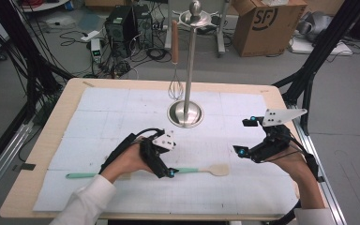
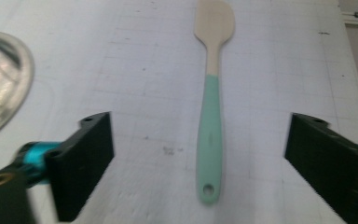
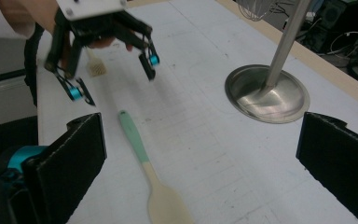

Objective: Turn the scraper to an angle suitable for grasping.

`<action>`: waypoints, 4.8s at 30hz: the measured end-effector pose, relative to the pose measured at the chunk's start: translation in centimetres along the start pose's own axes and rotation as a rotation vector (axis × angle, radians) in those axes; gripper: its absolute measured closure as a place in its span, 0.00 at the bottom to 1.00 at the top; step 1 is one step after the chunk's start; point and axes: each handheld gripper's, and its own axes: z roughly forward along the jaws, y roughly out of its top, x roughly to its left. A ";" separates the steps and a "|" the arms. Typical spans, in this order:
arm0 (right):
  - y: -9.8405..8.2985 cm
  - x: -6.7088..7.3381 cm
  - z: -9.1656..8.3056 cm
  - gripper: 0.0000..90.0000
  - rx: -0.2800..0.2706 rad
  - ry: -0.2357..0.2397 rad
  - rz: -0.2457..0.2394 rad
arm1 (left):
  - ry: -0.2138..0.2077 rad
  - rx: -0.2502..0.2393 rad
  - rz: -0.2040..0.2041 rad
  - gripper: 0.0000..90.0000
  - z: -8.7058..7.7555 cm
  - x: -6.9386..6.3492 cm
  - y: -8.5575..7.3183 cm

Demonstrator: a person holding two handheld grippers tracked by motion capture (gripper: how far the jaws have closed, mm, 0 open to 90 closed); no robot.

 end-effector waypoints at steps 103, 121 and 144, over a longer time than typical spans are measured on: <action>-1.6 4.6 18.1 0.84 0.884 0.265 -0.429 | 0.185 -0.238 -0.169 0.02 -14.4 -1.0 -9.2; -0.2 4.0 16.5 0.90 0.764 0.290 -0.366 | 0.180 -0.251 -0.169 0.02 -14.6 -1.0 -9.1; 4.4 2.9 11.7 0.90 0.210 0.487 -0.273 | 0.085 -0.343 -0.052 0.02 -15.7 -1.2 -3.2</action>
